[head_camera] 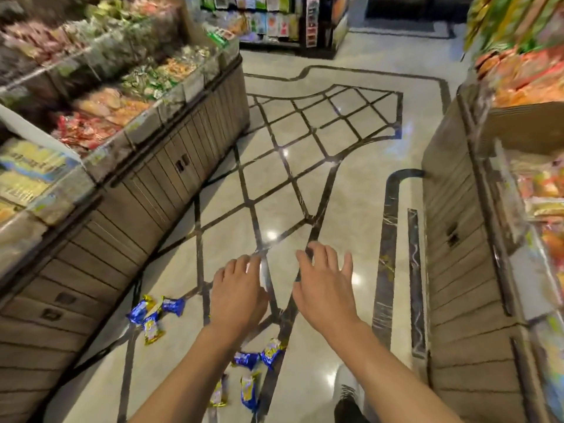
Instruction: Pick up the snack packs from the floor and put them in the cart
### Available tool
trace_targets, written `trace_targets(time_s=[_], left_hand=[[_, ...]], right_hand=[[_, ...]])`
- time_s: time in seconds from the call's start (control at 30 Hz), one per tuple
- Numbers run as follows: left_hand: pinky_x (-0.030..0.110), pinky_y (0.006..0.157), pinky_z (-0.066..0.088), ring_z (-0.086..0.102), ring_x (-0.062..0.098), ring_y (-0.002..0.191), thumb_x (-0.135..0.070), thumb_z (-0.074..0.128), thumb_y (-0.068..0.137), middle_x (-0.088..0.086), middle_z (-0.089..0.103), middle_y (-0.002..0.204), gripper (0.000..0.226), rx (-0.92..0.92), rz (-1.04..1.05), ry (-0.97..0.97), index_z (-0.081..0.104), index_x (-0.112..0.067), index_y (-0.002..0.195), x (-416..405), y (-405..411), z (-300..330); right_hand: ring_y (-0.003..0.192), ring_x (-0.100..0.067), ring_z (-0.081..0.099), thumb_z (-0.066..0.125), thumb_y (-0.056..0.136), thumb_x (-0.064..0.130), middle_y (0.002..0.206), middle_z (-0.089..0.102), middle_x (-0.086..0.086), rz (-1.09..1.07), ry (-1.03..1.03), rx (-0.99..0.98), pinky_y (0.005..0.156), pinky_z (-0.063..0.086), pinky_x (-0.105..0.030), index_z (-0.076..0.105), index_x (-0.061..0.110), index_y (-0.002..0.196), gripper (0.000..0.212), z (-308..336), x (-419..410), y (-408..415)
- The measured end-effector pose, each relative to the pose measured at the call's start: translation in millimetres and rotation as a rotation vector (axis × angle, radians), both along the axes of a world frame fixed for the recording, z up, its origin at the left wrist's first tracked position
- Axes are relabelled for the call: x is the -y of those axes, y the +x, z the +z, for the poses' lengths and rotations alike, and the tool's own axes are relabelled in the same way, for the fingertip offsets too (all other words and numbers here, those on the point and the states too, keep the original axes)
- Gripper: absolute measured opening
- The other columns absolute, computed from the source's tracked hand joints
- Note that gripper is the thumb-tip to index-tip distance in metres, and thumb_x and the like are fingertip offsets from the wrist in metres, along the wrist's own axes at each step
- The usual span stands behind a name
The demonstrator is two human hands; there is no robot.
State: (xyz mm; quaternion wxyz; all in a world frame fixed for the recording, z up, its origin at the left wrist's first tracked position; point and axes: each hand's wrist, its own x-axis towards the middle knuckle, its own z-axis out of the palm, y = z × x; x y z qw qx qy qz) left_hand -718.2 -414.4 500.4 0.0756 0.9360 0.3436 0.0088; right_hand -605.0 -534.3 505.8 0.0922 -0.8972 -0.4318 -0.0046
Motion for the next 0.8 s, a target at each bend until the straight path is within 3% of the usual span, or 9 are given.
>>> trace_targets(time_s=[0.3,0.47,0.6,0.8], left_hand=[[0.037,0.117,0.024,0.028,0.022,0.144,-0.031,0.054,0.091,0.001,0.029,0.157,0.07,0.043,0.251,0.002,0.022,-0.025,0.154,-20.0,105.3,22.1],[0.038,0.117,0.028,0.03,0.022,0.143,-0.029,0.059,0.089,0.003,0.032,0.156,0.071,0.073,0.469,-0.01,0.025,-0.025,0.151,-69.0,113.7,15.9],[0.038,0.115,0.031,0.034,0.023,0.141,-0.029,0.061,0.088,0.005,0.037,0.153,0.07,0.087,0.638,-0.044,0.031,-0.019,0.151,-107.1,113.2,-0.5],[0.041,0.102,0.043,0.045,0.03,0.128,-0.024,0.064,0.083,0.009,0.048,0.14,0.067,0.125,0.85,-0.097,0.041,-0.012,0.144,-154.1,101.2,-9.3]], right_hand=[[0.134,-0.028,0.038,0.067,0.076,0.028,0.142,0.045,-0.007,0.292,-0.009,-0.027,0.114,0.022,-0.061,0.049,0.023,0.135,0.061,17.4,-57.6,135.9],[0.135,-0.028,0.038,0.069,0.077,0.027,0.143,0.044,-0.008,0.494,-0.016,-0.053,0.115,0.022,-0.058,0.048,0.023,0.135,0.062,14.1,-127.1,158.6],[0.138,-0.027,0.032,0.063,0.084,0.024,0.15,0.036,-0.008,0.695,-0.078,-0.08,0.118,0.023,-0.047,0.041,0.021,0.142,0.062,-0.2,-189.7,164.5],[0.139,-0.028,0.032,0.059,0.087,0.022,0.155,0.027,-0.009,0.963,-0.173,-0.09,0.113,0.031,-0.039,0.035,0.019,0.146,0.065,-7.7,-272.6,163.4]])
